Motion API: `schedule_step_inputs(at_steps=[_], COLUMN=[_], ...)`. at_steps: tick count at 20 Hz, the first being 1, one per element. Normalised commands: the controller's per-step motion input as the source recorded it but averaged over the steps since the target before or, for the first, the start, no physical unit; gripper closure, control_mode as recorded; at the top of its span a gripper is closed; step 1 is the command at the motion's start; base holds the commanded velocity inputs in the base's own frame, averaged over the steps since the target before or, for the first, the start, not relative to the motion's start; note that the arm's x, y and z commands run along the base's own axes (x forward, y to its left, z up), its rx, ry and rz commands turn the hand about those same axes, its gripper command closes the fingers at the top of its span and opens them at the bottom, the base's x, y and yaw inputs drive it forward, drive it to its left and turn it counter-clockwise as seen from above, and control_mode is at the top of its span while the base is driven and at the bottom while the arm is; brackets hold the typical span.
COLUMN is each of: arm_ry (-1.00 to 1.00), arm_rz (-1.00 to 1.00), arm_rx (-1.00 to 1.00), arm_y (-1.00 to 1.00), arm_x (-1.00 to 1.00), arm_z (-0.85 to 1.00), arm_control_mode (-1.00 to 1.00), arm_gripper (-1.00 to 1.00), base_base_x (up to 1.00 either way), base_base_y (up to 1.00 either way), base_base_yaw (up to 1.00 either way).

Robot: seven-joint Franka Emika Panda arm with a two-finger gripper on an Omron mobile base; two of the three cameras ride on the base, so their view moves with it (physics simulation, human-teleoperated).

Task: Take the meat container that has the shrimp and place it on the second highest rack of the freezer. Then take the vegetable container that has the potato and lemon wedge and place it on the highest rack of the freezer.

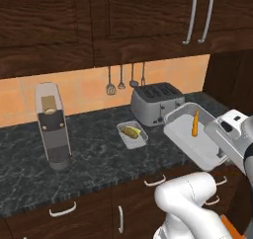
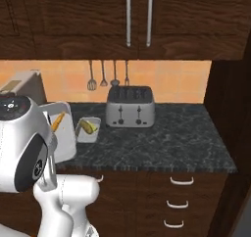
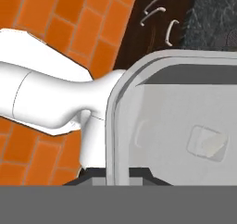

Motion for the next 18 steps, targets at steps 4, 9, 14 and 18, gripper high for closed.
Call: schedule_step_inputs(at_steps=[4,9,14,18], arm_ry=[0.0,0.0,0.0,0.0], arm_rz=[0.0,0.0,0.0,0.0], arm_rx=[0.0,0.0,0.0,0.0], arm_y=[0.0,0.0,0.0,0.0], arm_x=[0.0,0.0,0.0,0.0], arm_z=[0.0,0.0,0.0,0.0], arm_control_mode=[1.0,1.0,1.0,1.0], arm_gripper=[1.0,1.0,1.0,1.0], base_base_x=[-0.2,-0.13,-0.11,-0.09], base_base_y=[0.0,0.0,0.0,0.0], base_base_yaw=[-0.77,-0.82,-0.83,-0.81])
